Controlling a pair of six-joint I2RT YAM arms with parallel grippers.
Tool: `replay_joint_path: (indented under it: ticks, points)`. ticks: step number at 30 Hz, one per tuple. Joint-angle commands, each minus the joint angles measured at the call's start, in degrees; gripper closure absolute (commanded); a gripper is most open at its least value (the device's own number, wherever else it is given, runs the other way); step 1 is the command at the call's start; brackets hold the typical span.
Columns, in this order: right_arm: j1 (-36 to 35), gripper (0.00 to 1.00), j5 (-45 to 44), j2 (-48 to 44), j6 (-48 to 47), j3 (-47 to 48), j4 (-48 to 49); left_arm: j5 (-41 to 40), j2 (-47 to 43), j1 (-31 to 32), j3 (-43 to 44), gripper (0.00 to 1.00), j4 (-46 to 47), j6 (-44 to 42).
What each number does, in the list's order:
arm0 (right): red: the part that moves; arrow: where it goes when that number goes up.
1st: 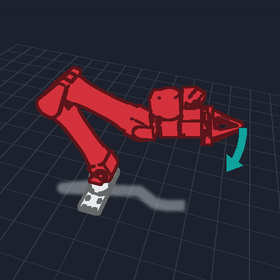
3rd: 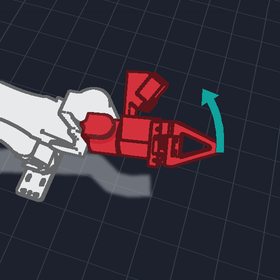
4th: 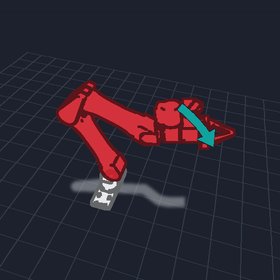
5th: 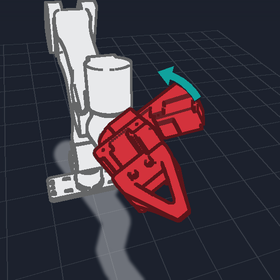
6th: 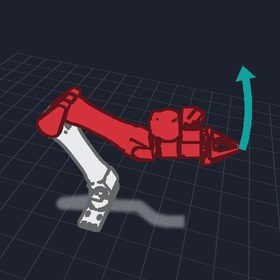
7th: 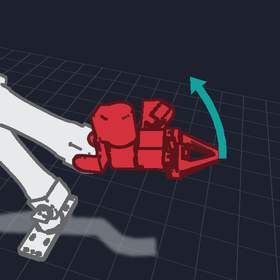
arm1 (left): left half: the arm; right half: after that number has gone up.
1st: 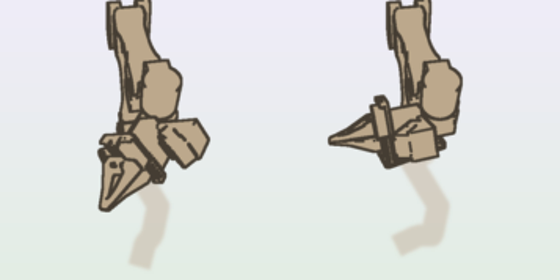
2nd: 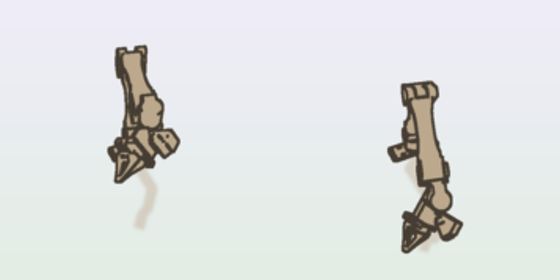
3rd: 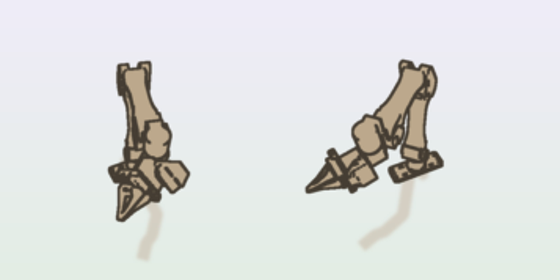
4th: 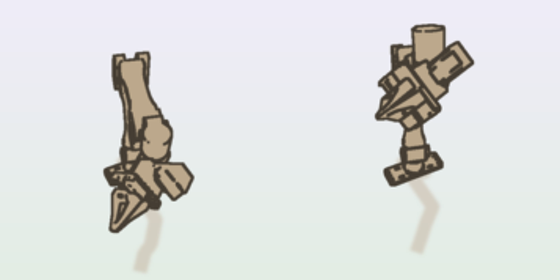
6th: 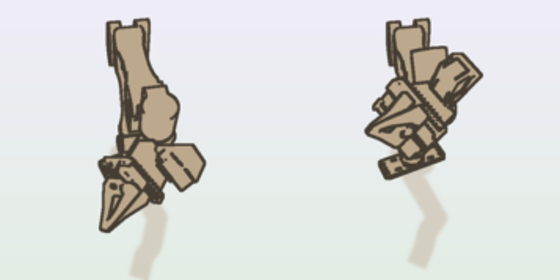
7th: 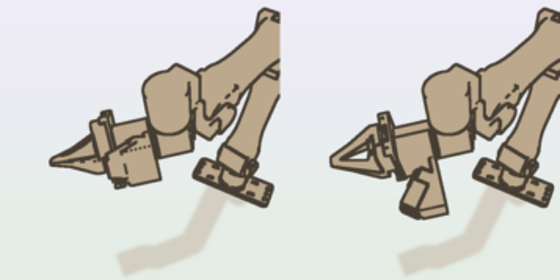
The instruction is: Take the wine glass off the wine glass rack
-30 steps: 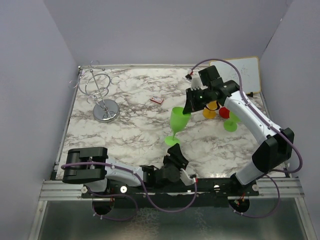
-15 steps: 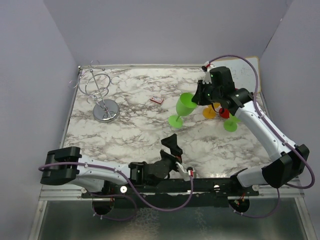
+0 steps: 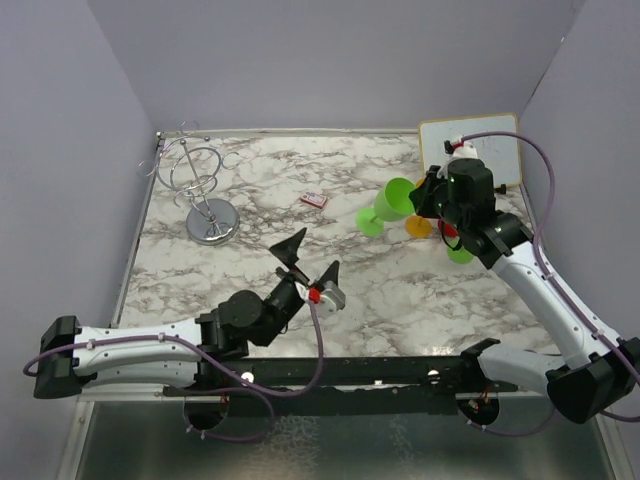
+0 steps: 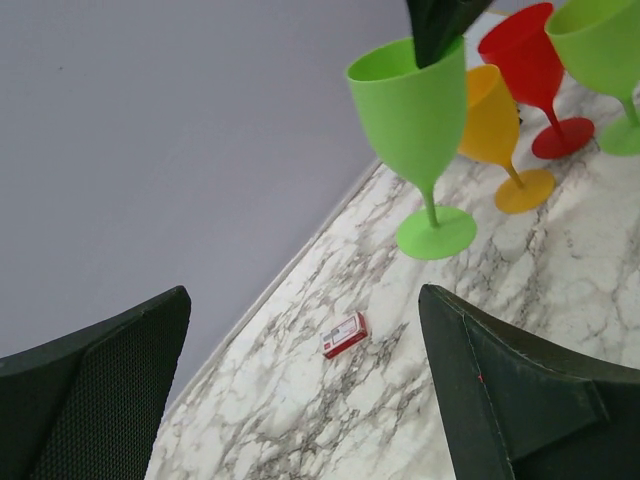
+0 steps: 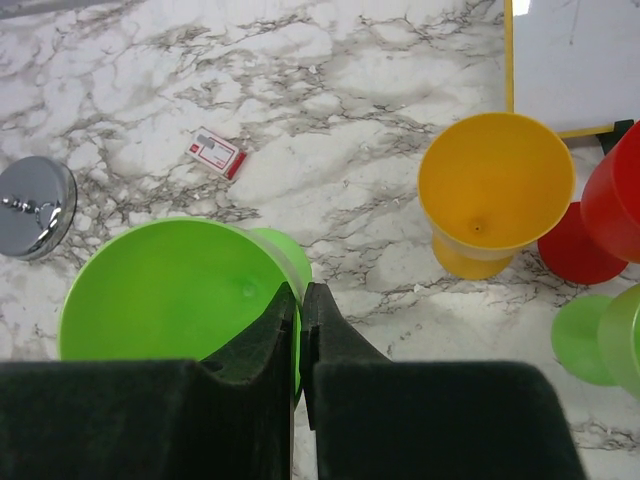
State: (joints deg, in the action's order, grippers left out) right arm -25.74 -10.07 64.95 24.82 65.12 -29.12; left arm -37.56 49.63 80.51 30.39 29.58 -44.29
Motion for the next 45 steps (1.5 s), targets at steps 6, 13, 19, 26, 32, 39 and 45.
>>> replay_joint_path:
  ticks: [6,13,19,26,32,39,45]
  points:
    - [0.16,0.99,0.06,0.49,0.15,-2.39,1.36,3.25,-11.31,-8.23,-2.59,0.01,5.9,8.84]
    - [0.16,0.99,1.09,-1.53,0.21,-6.27,0.97,-0.71,-14.3,-12.37,-3.87,0.01,9.68,8.78]
    - [0.16,0.99,-2.79,-1.73,1.65,-9.26,0.73,-1.84,-13.44,-13.33,-3.83,0.03,10.04,8.3]
    - [0.25,0.99,-16.16,-1.22,5.71,-10.27,-1.89,-1.52,-12.43,-13.89,-4.07,0.05,10.0,7.62]
    - [1.54,0.99,-24.06,0.28,7.69,-10.69,-4.96,-1.98,-12.27,-13.91,-4.21,0.06,10.04,6.68]
    - [4.7,0.99,-26.24,0.35,8.4,-12.02,-5.74,-1.92,-12.55,-14.01,-4.36,0.06,10.13,6.33]
    - [7.16,0.99,-24.86,0.14,8.84,-14.07,-4.67,-2.25,-12.89,-14.09,-4.35,0.06,10.05,6.06]
